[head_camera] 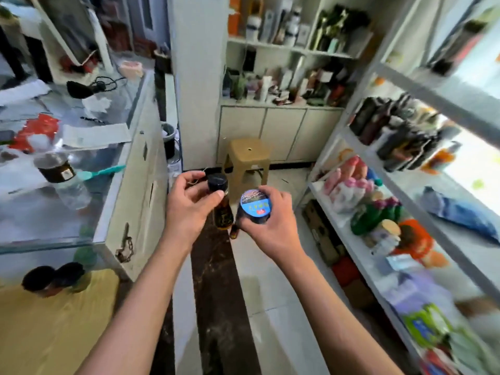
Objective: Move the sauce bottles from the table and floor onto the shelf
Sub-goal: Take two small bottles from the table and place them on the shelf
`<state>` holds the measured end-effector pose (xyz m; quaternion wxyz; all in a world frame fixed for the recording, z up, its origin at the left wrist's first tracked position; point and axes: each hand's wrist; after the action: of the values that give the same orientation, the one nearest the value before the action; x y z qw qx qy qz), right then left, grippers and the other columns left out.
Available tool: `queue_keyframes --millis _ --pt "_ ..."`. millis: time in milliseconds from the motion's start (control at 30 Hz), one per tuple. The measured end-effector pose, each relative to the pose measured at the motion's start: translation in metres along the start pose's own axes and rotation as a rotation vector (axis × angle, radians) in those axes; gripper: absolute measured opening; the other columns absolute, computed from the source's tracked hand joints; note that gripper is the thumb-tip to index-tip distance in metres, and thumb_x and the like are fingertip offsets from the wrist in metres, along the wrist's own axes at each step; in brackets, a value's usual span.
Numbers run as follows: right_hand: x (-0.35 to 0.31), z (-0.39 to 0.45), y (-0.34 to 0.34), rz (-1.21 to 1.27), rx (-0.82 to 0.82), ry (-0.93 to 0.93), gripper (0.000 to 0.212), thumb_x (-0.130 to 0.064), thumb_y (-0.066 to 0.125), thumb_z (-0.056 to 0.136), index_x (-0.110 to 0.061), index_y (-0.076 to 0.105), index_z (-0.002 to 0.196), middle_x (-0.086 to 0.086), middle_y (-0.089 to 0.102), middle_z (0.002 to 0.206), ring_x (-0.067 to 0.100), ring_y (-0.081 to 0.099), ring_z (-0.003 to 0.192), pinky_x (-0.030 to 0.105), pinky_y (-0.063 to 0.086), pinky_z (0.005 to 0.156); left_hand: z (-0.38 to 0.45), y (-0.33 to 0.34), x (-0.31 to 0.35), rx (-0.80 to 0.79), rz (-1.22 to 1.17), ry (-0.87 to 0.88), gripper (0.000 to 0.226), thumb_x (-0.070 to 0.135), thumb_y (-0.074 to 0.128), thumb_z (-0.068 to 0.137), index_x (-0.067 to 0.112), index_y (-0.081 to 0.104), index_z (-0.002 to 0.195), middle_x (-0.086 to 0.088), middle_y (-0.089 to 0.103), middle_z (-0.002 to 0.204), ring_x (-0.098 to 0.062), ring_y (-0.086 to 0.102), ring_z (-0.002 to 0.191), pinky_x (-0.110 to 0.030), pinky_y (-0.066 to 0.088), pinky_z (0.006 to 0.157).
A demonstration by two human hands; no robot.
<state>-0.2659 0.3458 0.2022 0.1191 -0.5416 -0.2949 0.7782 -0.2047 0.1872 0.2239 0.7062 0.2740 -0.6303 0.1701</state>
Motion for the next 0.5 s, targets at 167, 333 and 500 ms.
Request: queue_keyframes --millis 167,333,500 --pt "0.043 -0.011 -0.096 -0.031 0.157 0.04 0.067 -0.025 0.083 0.065 -0.029 0.053 0.125 -0.007 0.043 0.111 -0.002 0.05 0.094 -0.001 0.037 0.08 -0.009 0.096 0.0 -0.202 0.013 -0.004 0.046 -0.002 0.075 0.078 0.017 0.053 0.115 -0.008 0.073 0.101 -0.018 0.07 0.094 -0.035 0.055 0.085" --pt "0.093 -0.024 -0.199 -0.076 0.283 0.097 0.068 -0.027 0.081 0.065 -0.032 0.054 0.127 -0.008 0.043 0.114 0.003 0.05 0.097 -0.003 0.036 0.078 -0.03 0.212 0.008 -0.336 0.023 0.032 0.043 0.002 0.074 0.08 0.023 0.052 0.111 -0.004 0.073 0.097 -0.011 0.069 0.086 -0.023 0.054 0.075" --pt "0.142 -0.038 -0.309 -0.103 0.433 0.15 0.068 -0.029 0.08 0.064 -0.035 0.054 0.126 -0.008 0.044 0.118 0.006 0.051 0.104 0.009 0.04 0.087 -0.065 0.335 0.018 -0.461 -0.031 0.046 0.042 0.001 0.071 0.082 0.02 0.051 0.114 0.005 0.076 0.088 -0.012 0.071 0.087 -0.022 0.056 0.071"
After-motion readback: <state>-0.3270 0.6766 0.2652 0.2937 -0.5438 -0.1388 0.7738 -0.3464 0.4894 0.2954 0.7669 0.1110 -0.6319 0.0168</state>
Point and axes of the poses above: each hand's wrist, its own z-axis towards the middle knuckle, its own y-axis out of the palm, x = y × z
